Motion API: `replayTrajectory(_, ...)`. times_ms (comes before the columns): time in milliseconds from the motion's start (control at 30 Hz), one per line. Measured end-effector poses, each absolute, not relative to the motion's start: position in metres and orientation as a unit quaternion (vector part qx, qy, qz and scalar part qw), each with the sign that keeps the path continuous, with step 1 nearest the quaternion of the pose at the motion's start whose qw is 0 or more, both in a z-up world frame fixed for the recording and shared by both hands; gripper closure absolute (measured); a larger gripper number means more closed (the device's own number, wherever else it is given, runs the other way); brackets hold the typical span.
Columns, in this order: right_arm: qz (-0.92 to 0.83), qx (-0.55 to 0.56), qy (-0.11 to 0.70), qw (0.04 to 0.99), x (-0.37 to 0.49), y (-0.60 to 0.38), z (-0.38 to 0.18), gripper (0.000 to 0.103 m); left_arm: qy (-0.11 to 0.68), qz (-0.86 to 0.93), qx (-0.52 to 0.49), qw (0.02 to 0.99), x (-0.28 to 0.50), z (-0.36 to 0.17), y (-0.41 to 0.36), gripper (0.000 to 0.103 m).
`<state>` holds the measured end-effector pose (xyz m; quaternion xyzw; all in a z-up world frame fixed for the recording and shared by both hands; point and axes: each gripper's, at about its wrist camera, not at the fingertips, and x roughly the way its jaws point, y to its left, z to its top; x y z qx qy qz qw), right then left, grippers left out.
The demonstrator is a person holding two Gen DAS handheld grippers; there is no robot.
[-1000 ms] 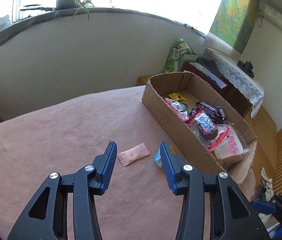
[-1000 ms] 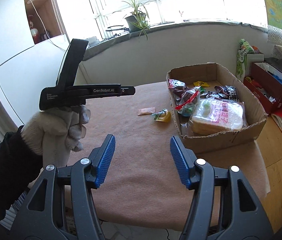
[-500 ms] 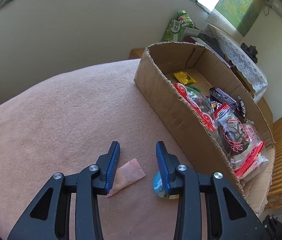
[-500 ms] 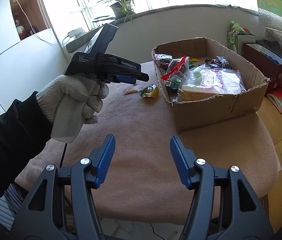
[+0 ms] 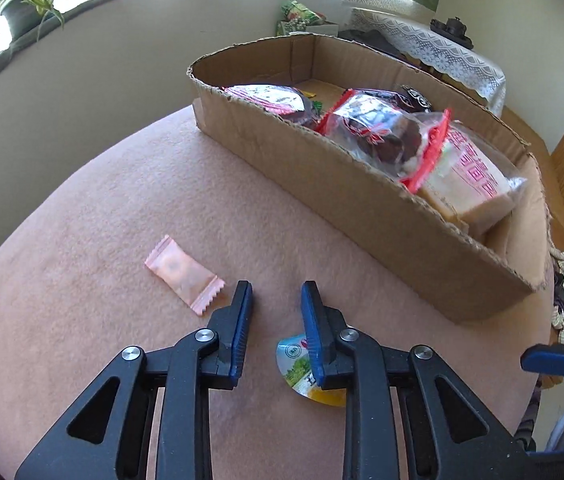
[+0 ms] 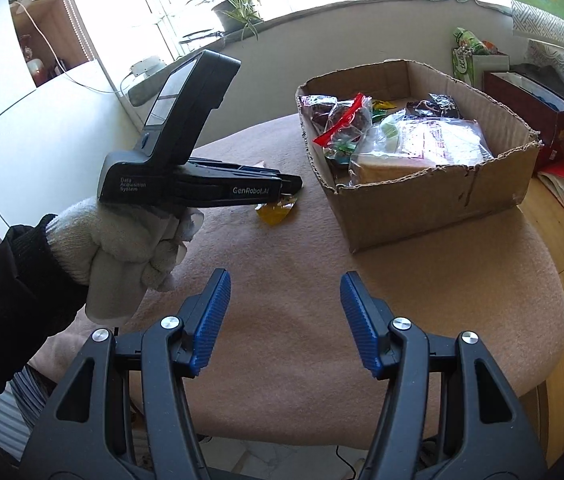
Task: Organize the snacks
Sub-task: 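Grasp the pink candy with the left gripper while the right grasps the yellow jelly cup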
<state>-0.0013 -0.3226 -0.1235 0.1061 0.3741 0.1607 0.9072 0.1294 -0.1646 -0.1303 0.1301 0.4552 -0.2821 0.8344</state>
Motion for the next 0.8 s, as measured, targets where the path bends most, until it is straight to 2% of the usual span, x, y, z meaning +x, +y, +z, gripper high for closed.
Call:
replayTrajectory(200,0.174,0.101,0.377,0.904,0.003,-0.309,-0.129,0.043,0.449,-0.288,0.104,0.839,0.113,-0.118,-0.136,0.08)
replayTrajectory(400,0.184,0.074,0.378,0.904,0.017,-0.288,-0.134,0.044,0.438,-0.254,0.079,0.859,0.129,-0.109,-0.126,0.072)
replayTrajectory(433,0.185,0.068,0.377,0.905,0.019,-0.284,-0.135,0.044,0.444,-0.249,0.077,0.857,0.134,-0.11,-0.126,0.066)
replayTrajectory(467,0.185,0.064,0.377,0.906,0.022,-0.282,-0.135,0.044,0.452,-0.243,0.07,0.855,0.14,-0.111,-0.126,0.052)
replayTrajectory(500,0.181,0.063,0.378,0.906,0.025,-0.28,-0.136,0.044,0.459,-0.235,0.059,0.855,0.146,-0.113,-0.126,0.048)
replayTrajectory(633,0.182,0.06,0.377,0.906,0.035,-0.269,-0.137,0.044,0.468,-0.232,0.021,0.852,0.161,-0.117,-0.133,0.047)
replayTrajectory(700,0.183,0.055,0.382,0.904,0.041,-0.263,-0.139,0.047,0.471,-0.229,0.023,0.851,0.165,-0.122,-0.138,0.048)
replayTrajectory(800,0.182,0.051,0.386,0.903,0.047,-0.256,-0.143,0.051,0.472,-0.223,0.039,0.852,0.166,-0.128,-0.145,0.057)
